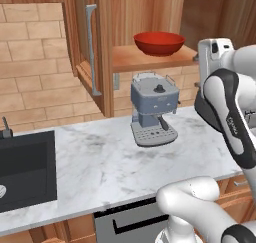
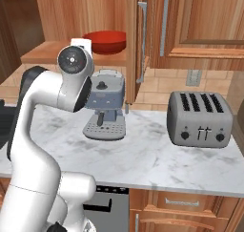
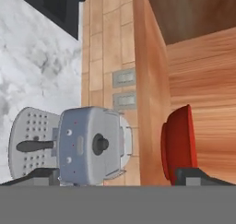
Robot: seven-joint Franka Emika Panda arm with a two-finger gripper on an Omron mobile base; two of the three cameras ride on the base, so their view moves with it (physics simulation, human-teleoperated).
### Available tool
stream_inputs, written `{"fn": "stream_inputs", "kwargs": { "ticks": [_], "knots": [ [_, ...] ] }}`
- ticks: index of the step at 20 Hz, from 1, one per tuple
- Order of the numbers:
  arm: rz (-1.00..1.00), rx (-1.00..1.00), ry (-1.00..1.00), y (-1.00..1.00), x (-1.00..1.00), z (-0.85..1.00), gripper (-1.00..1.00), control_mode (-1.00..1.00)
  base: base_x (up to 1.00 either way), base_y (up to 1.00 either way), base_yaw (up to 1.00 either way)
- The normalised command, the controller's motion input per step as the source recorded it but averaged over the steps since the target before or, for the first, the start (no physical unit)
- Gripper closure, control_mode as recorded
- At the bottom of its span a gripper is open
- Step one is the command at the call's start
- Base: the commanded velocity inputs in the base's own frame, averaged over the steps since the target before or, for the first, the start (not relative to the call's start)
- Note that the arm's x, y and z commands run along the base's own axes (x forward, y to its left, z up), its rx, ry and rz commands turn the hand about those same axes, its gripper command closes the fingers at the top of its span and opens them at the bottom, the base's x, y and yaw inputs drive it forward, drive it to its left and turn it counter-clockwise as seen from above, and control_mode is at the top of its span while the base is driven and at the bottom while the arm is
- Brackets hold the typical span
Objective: Pick up the bowls from the cabinet and place each bowl in front of a stool on the dining counter.
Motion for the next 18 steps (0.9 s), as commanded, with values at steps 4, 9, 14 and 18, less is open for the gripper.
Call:
{"fn": "stream_inputs", "kwargs": {
  "ticks": [4, 9, 14, 18],
  "knots": [
    [-0.05, 0.0, -0.17, 0.25, 0.25, 0.2, -1.0, -1.0, 0.0, 0.0, 0.0],
    [-0.01, 0.0, -0.09, 0.0, 0.02, 0.47, -1.0, -1.0, 0.0, 0.0, 0.0],
    [0.0, -0.01, 0.03, 0.0, 0.02, 0.45, -1.0, -1.0, 0.0, 0.0, 0.0],
    [0.0, 0.0, 0.07, 0.0, 0.14, 0.0, -1.0, -1.0, 0.0, 0.0, 0.0]
  ]
}}
